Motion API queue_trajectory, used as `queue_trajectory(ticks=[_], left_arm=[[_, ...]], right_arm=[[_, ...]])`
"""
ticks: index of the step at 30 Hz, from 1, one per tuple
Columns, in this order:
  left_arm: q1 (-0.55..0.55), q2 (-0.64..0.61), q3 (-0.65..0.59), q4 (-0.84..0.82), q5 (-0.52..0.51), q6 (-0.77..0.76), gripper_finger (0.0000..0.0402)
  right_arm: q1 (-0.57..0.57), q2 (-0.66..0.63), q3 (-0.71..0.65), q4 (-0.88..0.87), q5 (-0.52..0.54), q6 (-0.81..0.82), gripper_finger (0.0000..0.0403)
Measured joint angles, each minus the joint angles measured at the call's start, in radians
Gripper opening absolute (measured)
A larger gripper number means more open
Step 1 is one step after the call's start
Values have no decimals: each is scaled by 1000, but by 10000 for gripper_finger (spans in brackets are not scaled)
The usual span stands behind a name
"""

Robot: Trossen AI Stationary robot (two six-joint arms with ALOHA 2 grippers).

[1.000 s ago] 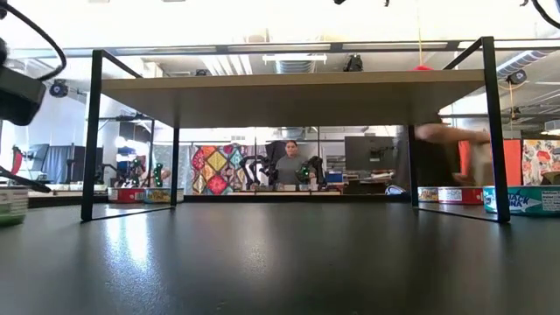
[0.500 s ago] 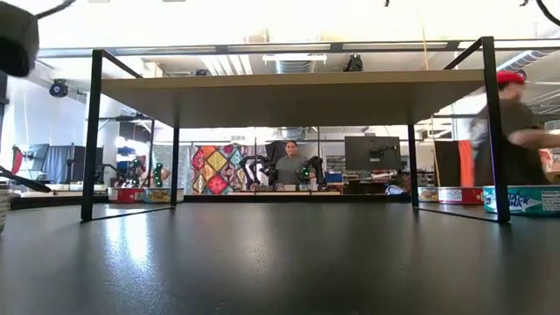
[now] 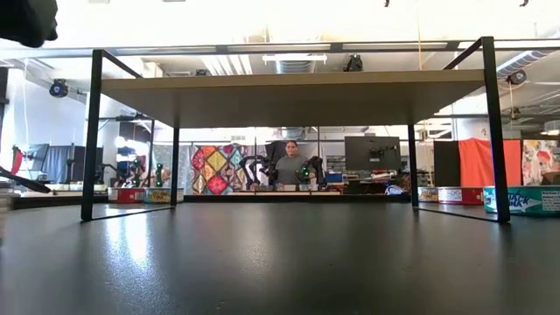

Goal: Stack canned seafood by type on shelf
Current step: Stack the green white tuna can on top of the green white tuna can on the shelf

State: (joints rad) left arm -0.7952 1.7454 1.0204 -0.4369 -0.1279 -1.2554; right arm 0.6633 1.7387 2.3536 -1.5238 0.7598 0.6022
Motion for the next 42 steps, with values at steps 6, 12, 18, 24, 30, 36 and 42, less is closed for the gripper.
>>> queue_trajectory(ticks=[6,12,18,24,30,36,42], left_arm=[[51,7,-5,79,-140,50,0],[105,62,-4,239,-195,210,0],[124,137,54,330,-195,270,0],[119,210,240,169,-188,345,0],[107,296,459,30,-200,434,1],[75,321,592,-272,-233,401,28],[38,266,568,-340,-262,360,79]], right_arm=[[136,66,-2,3,178,228,13],[179,175,-2,21,114,368,13],[202,281,-2,78,97,340,13],[202,343,-2,77,49,375,13],[176,372,-2,79,-193,375,15],[163,409,-3,98,-244,336,73],[122,447,-4,126,-313,319,166]])
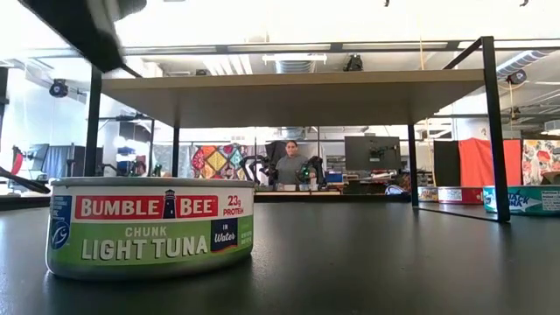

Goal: Stack canned seafood by type on shelf
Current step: Stack the green white tuna can on top of the green white tuna can on the shelf

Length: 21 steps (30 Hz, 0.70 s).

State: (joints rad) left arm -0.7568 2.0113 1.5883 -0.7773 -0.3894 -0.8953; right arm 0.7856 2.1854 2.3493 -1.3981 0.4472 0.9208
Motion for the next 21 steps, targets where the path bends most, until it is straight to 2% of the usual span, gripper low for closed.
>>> queue_trajectory(ticks=[5,8,10,15,21], left_arm=[[-31,1,-9,-3,15,-20,116],[-54,1,-28,-2,33,-88,135],[-68,1,-44,-5,34,-130,146],[-71,-18,-77,10,34,-154,182],[-68,-11,-79,6,66,-152,227]], right_arm=[[-41,23,0,90,-24,-54,233],[-70,50,0,113,-48,-92,264],[-86,71,-1,143,-60,-155,284],[-111,119,-2,345,-112,-355,327],[-121,168,-15,399,-133,-354,362]])
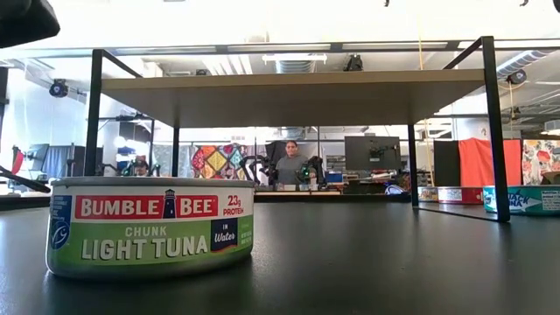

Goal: Stack canned seafood by type on shelf
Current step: Stack the green white tuna can on top of the green white tuna can on the shelf

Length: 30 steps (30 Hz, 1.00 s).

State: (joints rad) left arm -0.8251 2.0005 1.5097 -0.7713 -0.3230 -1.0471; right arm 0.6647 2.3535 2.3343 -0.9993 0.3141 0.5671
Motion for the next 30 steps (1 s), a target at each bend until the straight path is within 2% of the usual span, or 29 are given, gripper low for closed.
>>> queue_trajectory(ticks=[10,16,20,24,27,30], left_arm=[[32,3,-11,-8,82,-29,251],[-6,-38,-107,57,72,-53,252],[-22,-88,-218,161,62,-14,252],[-68,-166,-372,173,-33,-33,252],[-83,-233,-491,240,-51,-66,252],[-87,-287,-584,397,-66,-51,252]], right_arm=[[14,-6,-69,95,33,146,370],[18,-72,-188,55,77,246,370],[30,-186,-359,63,119,290,370],[48,-337,-642,139,180,349,370],[53,-437,-857,347,193,356,370],[46,-480,-1004,600,221,304,370]])
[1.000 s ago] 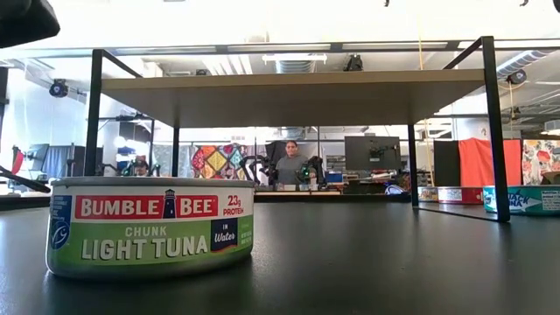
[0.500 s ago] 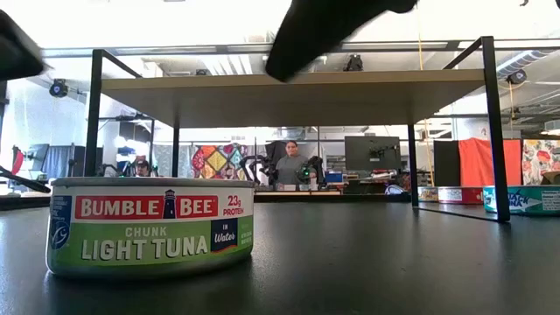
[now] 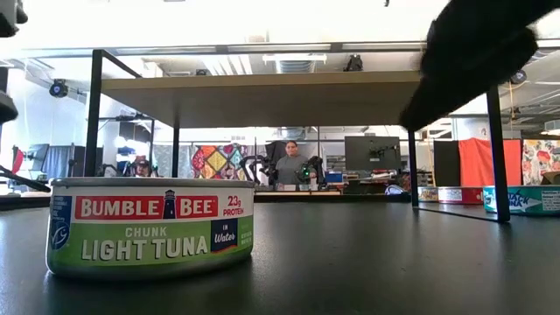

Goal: Stack canned seafood by type on shelf
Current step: Stack the green white tuna can on top of the green white tuna can on the shelf

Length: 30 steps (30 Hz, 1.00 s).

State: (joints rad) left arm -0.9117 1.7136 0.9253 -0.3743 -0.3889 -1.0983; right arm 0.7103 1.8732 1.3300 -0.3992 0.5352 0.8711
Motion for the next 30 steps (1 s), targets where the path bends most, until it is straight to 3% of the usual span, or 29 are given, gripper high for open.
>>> queue_trajectory(ticks=[4,7,21,30], left_arm=[[3,-7,-78,213,9,58,252],[18,17,-87,270,-10,61,252],[89,119,-71,359,-132,109,252],[132,140,-69,383,-161,96,234]], right_arm=[[-34,16,-71,253,30,-133,370],[-54,64,-77,325,41,-221,370],[-80,211,20,342,6,-308,370],[-105,320,172,353,31,-345,370]])
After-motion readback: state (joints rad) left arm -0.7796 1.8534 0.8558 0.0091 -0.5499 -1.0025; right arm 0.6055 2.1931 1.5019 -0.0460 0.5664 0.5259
